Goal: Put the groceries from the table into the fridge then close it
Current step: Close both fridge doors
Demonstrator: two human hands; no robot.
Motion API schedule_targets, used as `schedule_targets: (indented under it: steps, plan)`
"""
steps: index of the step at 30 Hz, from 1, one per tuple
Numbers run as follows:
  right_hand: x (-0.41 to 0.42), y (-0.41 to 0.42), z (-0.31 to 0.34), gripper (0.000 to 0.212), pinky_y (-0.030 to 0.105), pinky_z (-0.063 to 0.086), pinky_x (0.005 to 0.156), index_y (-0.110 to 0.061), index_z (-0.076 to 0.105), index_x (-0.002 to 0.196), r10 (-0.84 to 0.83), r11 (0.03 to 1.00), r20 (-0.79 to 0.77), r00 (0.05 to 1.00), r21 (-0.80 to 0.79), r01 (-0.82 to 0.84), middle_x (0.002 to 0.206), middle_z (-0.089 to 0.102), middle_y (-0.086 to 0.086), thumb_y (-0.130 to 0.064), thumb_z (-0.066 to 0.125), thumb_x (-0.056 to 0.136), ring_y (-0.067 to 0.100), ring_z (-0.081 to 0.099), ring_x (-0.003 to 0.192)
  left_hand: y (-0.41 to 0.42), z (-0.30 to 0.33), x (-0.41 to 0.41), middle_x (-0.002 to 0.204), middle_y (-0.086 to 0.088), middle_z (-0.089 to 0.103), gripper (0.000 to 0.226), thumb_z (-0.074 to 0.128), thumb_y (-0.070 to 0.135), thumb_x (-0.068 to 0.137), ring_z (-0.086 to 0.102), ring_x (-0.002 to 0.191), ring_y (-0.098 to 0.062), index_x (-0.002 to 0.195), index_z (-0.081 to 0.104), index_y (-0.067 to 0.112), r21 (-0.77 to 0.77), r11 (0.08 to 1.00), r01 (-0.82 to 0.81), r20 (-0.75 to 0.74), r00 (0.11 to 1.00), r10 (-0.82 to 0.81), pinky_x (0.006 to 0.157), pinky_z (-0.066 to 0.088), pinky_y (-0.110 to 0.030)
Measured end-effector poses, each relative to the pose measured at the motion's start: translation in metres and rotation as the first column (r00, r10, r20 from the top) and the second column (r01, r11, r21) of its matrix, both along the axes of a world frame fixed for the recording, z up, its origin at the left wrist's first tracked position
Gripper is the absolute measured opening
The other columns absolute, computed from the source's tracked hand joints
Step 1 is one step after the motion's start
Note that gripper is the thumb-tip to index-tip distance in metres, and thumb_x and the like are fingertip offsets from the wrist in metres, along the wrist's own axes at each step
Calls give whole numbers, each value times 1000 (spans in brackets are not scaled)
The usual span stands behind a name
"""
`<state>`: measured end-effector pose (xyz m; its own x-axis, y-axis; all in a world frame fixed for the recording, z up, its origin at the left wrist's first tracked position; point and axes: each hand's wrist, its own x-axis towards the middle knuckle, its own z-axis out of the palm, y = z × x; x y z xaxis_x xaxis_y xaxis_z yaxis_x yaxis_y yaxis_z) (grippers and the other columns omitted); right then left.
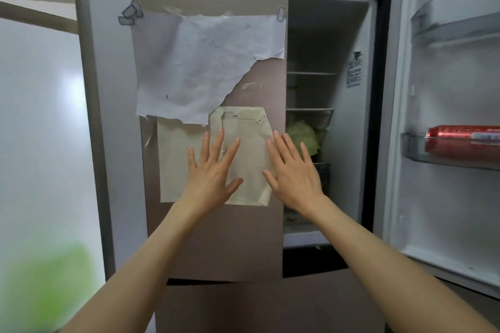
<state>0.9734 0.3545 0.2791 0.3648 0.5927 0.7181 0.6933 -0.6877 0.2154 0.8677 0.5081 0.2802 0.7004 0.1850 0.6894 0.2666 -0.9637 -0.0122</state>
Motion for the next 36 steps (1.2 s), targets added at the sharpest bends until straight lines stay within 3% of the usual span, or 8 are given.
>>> schedule_targets:
  steps: [3, 7, 14, 18, 23, 28, 33, 36]
  plan:
    - [29, 10, -14, 74, 48, 15, 111, -11, 13, 148, -19, 999, 58, 998, 41, 16, 156, 10, 10, -45, 43, 89, 24, 9, 144, 20, -9, 29, 157, -4, -15, 92, 63, 47, 81, -14, 143, -33, 148, 1, 35, 47, 999, 17, 37, 999, -18, 106, 3, -68]
    - [52, 21, -23, 74, 46, 7, 116, -15, -3, 148, 34, 996, 88, 996, 84, -41, 157, -7, 7, -51, 25, 90, 20, -9, 144, 40, -24, 51, 156, -4, 0, 104, 76, 48, 65, -3, 142, -34, 146, 13, 34, 117, 991, 72, 142, 986, -88, 97, 8, -75]
    - [74, 29, -29, 75, 42, 0, 116, -14, -7, 148, 71, 990, 144, 987, 108, -87, 153, -27, 1, -52, 26, 92, 19, -15, 143, 50, -28, 64, 156, 4, -11, 96, 58, 58, 70, -25, 140, -21, 146, 3, 39, 139, 987, 86, 187, 976, -111, 98, -10, -66]
    - [82, 33, -30, 76, 43, 2, 116, -16, -13, 147, 71, 991, 129, 989, 101, -85, 153, -28, 1, -51, 26, 92, 19, -14, 144, 48, -29, 67, 156, 3, -9, 90, 50, 59, 71, -17, 143, -26, 146, 7, 37, 135, 988, 72, 192, 977, -97, 99, -12, -65]
    - [88, 39, -26, 75, 43, 1, 115, -16, -14, 147, 11, 997, 118, 993, 69, -20, 156, -15, 7, -54, 20, 92, 20, -10, 144, 50, -30, 76, 157, 1, -15, 95, 56, 58, 71, -20, 142, -26, 147, 5, 36, 144, 989, 25, 224, 973, -58, 99, -10, -67]
    - [88, 41, -25, 76, 42, -4, 115, -16, -13, 147, -30, 998, 78, 997, 53, 26, 156, -9, 8, -54, 22, 91, 20, -9, 144, 44, -30, 78, 157, -8, 4, 93, 66, 54, 70, -9, 143, -31, 147, 19, 30, 135, 991, -2, 215, 976, -27, 99, -2, -70]
    - [73, 27, -20, 70, 48, 10, 114, -14, 11, 148, -9, 998, 92, 996, 67, 3, 156, 7, 8, -48, 28, 90, 22, 5, 143, 42, -27, 71, 156, -11, 11, 83, 71, 44, 73, 1, 142, -35, 143, 30, 26, 154, 988, 17, 218, 975, -51, 98, 5, -71]
    - [68, 6, -29, 67, 50, 14, 111, -16, 17, 147, -19, 996, 88, 996, 84, 12, 154, 17, 8, -45, 31, 89, 23, 13, 142, 25, -27, 69, 155, -13, 19, 72, 68, 31, 80, 7, 142, -37, 140, 29, 25, 51, 996, 77, 275, 957, -88, 101, 13, -71]
